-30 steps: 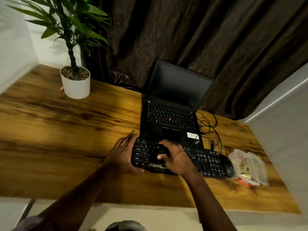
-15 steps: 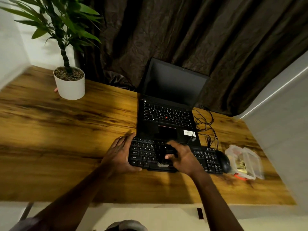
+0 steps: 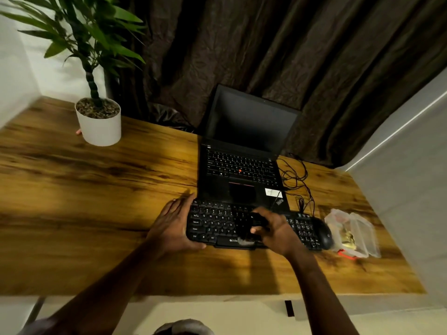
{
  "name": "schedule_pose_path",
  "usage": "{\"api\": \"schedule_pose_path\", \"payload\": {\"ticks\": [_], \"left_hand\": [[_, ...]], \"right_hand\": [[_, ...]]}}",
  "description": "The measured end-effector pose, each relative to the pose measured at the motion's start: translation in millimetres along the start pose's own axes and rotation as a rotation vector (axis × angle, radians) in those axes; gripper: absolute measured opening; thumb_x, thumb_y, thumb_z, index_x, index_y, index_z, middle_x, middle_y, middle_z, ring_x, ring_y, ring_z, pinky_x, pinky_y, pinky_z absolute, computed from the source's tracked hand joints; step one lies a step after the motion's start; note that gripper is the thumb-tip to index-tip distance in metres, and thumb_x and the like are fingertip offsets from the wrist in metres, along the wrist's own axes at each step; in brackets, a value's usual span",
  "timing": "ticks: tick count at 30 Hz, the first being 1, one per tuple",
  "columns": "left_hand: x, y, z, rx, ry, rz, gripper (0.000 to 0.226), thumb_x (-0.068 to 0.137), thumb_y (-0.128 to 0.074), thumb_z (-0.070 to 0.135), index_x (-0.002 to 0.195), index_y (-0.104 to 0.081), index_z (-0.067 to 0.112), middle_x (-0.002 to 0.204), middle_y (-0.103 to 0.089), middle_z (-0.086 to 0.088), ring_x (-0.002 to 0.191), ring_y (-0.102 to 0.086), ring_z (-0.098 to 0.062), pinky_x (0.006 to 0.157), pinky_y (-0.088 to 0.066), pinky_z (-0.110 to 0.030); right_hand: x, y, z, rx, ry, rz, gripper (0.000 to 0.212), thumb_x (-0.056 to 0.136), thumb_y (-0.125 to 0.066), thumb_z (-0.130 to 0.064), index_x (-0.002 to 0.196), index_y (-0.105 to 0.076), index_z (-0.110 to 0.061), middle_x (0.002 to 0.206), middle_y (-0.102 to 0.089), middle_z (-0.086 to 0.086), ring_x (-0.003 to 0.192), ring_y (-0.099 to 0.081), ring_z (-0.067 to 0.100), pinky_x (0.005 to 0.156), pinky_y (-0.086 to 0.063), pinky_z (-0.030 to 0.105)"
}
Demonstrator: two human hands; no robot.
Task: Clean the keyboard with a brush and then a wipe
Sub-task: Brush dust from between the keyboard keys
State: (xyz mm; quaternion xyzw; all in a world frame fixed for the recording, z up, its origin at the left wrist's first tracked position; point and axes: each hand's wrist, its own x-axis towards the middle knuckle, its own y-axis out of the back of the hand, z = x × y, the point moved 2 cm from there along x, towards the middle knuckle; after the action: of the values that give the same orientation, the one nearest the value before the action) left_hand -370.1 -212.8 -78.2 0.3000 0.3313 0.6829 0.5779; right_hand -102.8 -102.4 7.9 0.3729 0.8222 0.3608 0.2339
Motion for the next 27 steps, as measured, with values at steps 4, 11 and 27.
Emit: {"api": "schedule_pose_path", "payload": {"ticks": [4,11,27], "left_hand": [[1.1,-2.6,-2.1,0.023,-0.010,-0.001,0.147,0.044,-0.065,0.090,0.154,0.013,0.034,0.166,-0.008,0.002,0.151,-0.008,-0.017,0.124,-0.005,-0.035],[2.9,-7.0,-4.4,0.103,-0.088,0.017,0.132,0.052,-0.056,0.093,0.157,-0.010,0.027,0.165,-0.009,0.008,0.151,-0.006,-0.009,0.124,-0.003,-0.038],[2.6,-7.5,-5.0,0.085,-0.130,0.055,0.129,0.053,-0.062,0.088,0.156,-0.018,0.025,0.164,-0.014,0.008,0.150,-0.010,-0.009,0.124,-0.002,-0.034]], "right_hand": [[1.6,-13.5,-4.4,-0.018,0.008,0.010,0.043,0.082,-0.069,-0.040,0.121,-0.052,-0.049,0.115,-0.060,0.006,0.103,-0.063,0.022,0.083,-0.060,0.042],[-6.2,-1.4,-4.5,0.062,0.039,0.047,0.042,0.087,-0.071,-0.009,0.112,-0.056,-0.039,0.108,-0.066,0.005,0.098,-0.069,0.017,0.075,-0.060,0.027],[-22.1,14.5,14.6,0.026,-0.013,0.092,0.039,0.085,-0.072,-0.009,0.120,-0.058,-0.017,0.107,-0.067,0.005,0.098,-0.068,0.017,0.082,-0.058,0.024]]}}
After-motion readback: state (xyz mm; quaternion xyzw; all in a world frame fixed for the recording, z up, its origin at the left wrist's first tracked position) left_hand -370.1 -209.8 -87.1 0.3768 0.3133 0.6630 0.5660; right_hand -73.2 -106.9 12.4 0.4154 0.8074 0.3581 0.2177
